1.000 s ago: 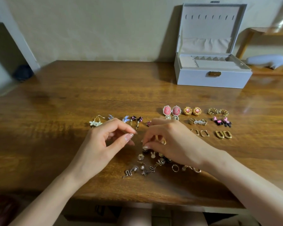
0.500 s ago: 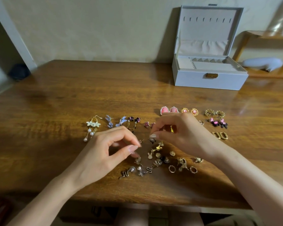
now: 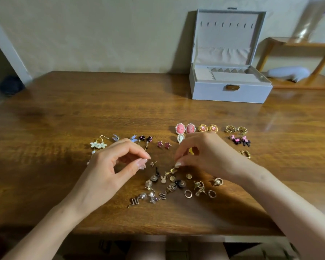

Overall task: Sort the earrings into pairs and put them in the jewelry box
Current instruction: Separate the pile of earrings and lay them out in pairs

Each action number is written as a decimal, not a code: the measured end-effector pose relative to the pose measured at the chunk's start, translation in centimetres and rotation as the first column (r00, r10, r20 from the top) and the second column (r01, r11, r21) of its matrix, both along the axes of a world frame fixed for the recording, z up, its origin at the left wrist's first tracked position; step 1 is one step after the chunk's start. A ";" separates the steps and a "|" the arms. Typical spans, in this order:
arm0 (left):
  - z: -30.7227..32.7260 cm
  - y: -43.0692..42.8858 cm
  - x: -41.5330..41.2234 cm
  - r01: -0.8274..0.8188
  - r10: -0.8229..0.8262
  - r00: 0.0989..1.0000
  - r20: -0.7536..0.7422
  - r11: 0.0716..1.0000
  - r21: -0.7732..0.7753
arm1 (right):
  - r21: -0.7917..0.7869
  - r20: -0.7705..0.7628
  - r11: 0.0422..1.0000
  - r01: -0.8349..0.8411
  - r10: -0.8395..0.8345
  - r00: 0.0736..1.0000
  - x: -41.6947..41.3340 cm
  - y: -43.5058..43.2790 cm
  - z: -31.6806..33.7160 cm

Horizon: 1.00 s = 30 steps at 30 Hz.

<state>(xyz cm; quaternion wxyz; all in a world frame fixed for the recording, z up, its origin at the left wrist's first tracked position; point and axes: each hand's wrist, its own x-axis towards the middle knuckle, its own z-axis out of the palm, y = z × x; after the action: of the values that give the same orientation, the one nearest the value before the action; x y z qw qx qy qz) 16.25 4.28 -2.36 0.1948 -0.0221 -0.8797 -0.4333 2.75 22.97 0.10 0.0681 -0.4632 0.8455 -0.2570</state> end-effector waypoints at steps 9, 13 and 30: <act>0.4 0.6 -0.3 0.003 -0.003 1.000 0.003 1.000 0.020 | -0.238 0.444 0.951 0.199 -0.075 0.893 -0.7 1.7 0.7; 0.5 0.9 -0.5 0.006 -0.006 1.000 0.014 1.000 0.020 | -0.247 0.521 0.951 0.184 -0.029 0.853 -0.6 2.4 0.7; 1.2 3.0 -1.8 0.072 -0.083 0.988 0.132 0.994 0.084 | -0.125 0.157 0.973 0.194 -0.174 0.972 -1.7 6.5 -0.2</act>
<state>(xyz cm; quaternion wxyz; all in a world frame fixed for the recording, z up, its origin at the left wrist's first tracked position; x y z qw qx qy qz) 14.40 7.31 -1.18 0.1185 -0.0192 -0.8714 -0.4756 1.02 29.51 -0.09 0.0726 -0.3664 0.8576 -0.3536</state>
